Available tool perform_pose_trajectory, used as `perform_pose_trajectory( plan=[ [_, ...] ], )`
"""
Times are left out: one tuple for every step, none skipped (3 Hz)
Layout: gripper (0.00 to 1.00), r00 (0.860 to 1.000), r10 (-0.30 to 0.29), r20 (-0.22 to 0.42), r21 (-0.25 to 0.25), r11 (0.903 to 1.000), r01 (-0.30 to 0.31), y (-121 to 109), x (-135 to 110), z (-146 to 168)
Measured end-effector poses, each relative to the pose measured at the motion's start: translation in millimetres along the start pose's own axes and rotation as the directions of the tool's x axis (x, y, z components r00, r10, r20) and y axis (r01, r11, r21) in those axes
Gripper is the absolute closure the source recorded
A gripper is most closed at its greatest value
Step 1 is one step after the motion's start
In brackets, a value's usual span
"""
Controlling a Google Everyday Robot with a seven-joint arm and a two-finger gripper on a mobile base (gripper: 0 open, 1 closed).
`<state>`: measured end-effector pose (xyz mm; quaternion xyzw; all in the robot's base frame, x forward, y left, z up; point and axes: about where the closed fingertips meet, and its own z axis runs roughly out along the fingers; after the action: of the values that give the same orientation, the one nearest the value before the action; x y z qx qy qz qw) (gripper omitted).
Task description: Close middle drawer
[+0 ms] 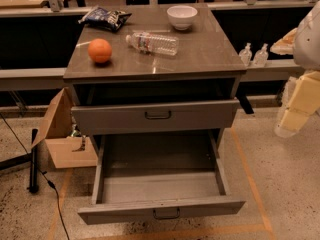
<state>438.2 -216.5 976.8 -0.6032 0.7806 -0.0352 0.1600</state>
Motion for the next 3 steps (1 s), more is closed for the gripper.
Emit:
perform_pose_trajectory(
  plan=[
    [0.00,1.000,0.000,0.000,0.000,1.0000,0.000,0,0,0],
    [0.21,1.000,0.005,0.002,0.009,0.9999,-0.005,0,0,2],
    [0.44,1.000,0.026,0.008,0.023,0.9994,-0.026,6,6,34]
  ],
)
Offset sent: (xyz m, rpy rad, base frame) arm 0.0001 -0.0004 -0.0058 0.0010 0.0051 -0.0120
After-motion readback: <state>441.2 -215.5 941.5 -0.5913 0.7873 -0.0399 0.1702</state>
